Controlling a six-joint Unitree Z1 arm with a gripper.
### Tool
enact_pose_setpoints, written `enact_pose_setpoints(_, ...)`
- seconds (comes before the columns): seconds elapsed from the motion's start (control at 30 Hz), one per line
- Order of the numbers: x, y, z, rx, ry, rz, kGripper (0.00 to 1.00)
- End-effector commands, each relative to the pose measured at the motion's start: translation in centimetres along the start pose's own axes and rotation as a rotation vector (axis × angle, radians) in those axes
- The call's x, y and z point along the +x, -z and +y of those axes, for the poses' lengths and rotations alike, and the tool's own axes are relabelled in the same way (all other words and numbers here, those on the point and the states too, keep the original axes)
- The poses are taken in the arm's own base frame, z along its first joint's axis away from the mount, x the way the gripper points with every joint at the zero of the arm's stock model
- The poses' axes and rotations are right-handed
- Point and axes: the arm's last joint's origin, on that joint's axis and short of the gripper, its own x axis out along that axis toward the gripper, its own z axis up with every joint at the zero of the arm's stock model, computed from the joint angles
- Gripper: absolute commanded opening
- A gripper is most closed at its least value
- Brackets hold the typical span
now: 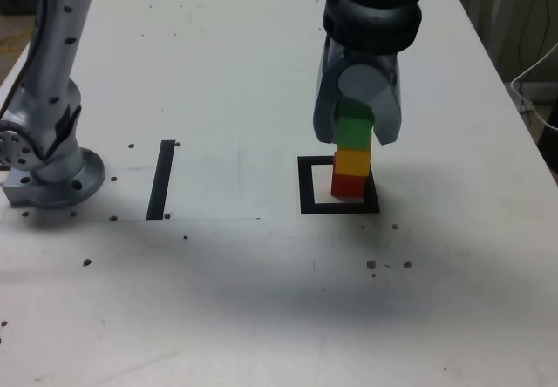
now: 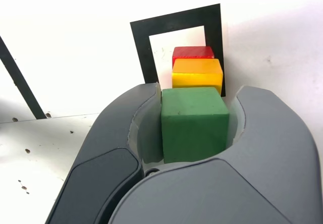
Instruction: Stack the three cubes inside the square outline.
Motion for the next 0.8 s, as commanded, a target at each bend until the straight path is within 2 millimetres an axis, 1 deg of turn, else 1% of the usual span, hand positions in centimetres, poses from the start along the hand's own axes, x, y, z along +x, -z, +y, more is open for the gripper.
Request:
enact_pose_setpoints(0.0,-0.18,0.27,0.12,-0.002,0.002,-0.003,0.2)
enact_pose_setpoints(0.23,-0.02,0.21,0.19,-0.004,0.0,-0.006,0.29)
enact_pose_setpoints(0.33,0.07,0.09,0.23,-0.005,-0.001,-0.01,0.36)
enact_pose_setpoints(0.47,0.25,-0.02,0.33,-0.004,0.004,-0.007,0.53)
enact_pose_setpoints(0.57,0.42,-0.03,0.43,-0.004,0.007,-0.003,0.72)
enact_pose_setpoints(0.6,0.48,0.01,0.46,-0.006,0.006,-0.001,0.81)
enact_pose_setpoints(0.67,0.56,0.09,0.53,-0.011,0.001,0.003,0.92)
enact_pose_setpoints(0.7,0.58,0.14,0.56,-0.014,-0.003,0.005,0.96)
enact_pose_setpoints(0.77,0.59,0.2,0.6,-0.02,-0.012,0.006,0.99)
